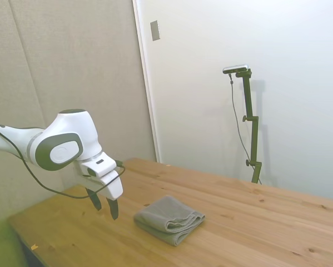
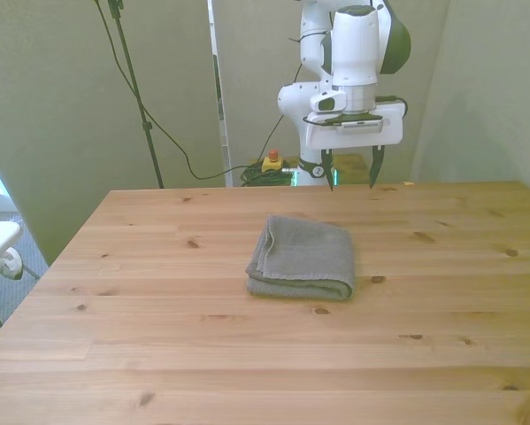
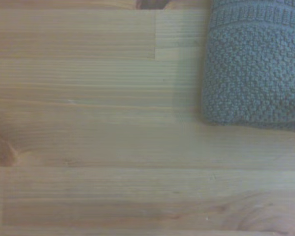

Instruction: Unfold the towel

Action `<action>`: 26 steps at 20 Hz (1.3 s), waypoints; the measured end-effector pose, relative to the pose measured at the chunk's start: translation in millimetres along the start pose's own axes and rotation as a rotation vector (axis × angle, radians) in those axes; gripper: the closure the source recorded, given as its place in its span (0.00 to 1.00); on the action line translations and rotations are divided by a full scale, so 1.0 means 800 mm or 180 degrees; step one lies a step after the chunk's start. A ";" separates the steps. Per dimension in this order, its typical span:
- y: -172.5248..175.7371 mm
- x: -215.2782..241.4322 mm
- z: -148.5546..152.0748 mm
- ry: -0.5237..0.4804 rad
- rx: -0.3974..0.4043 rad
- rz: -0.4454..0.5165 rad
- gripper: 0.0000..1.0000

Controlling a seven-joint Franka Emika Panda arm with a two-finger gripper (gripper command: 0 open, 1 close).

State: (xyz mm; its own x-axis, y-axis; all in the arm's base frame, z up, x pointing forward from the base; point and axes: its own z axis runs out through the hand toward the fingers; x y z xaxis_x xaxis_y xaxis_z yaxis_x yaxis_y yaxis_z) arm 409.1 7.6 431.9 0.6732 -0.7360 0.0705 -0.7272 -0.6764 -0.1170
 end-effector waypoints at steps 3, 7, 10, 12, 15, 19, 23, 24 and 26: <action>0.002 0.003 0.000 -0.0007 0.0001 0.0025 0.00; 0.031 0.045 -0.017 0.0071 0.0071 0.0269 0.00; 0.079 0.099 -0.033 0.0127 0.0170 0.0492 0.00; 0.120 0.142 -0.039 0.0161 0.0244 0.0624 0.00; 0.174 0.200 -0.039 0.0138 0.0460 0.0797 0.00; 0.196 0.235 -0.020 -0.0053 0.0868 0.0873 0.00; 0.184 0.237 0.013 -0.0251 0.1178 0.0884 0.00; 0.180 0.235 0.024 -0.0311 0.1225 0.0883 0.00; 0.170 0.232 0.047 -0.0428 0.1258 0.0878 0.00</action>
State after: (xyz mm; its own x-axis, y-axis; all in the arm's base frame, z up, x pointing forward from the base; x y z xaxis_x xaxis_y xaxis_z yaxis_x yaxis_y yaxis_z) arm 440.1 -219.6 392.0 0.4931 -0.8585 -0.1411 -0.7918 -0.3756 -0.4817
